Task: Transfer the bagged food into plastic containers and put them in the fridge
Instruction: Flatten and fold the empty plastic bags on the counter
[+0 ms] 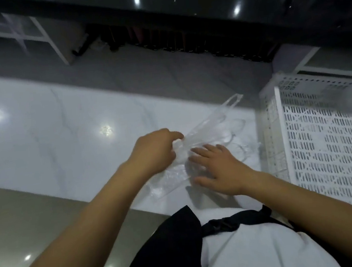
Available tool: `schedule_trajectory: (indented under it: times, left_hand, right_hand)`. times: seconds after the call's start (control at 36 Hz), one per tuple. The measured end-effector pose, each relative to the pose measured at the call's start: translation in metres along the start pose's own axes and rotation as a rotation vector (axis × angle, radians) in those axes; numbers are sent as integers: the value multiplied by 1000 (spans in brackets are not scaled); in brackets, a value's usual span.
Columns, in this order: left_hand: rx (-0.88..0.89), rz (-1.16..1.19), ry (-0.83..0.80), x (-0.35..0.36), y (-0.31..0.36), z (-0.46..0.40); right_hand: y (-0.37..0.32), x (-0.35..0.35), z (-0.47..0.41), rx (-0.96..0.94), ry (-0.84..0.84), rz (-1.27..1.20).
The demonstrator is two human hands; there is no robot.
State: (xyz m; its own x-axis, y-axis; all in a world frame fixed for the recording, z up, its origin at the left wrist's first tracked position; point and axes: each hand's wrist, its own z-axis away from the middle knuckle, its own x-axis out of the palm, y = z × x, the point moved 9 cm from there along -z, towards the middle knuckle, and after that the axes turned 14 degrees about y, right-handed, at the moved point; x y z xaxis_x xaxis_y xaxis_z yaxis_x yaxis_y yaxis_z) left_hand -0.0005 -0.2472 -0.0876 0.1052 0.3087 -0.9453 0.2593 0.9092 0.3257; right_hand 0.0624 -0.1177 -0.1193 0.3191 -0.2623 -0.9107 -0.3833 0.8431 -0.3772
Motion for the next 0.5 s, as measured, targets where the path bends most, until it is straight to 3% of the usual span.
schedule_trajectory:
  times: [0.14,0.25,0.33,0.5]
  left_hand:
    - [0,13,8,34,12,41]
    - [-14,33,17,50,18,61]
    - [1,37,33,58,23,73]
    - [-82,148,75,55,20,83]
  right_hand:
    - [-25,-52,33,26,12,-243]
    - [-38,-88,30,-13,325,-391]
    - [-30,-70,8,36,376,-248]
    - [8,21,-19,100,112,184]
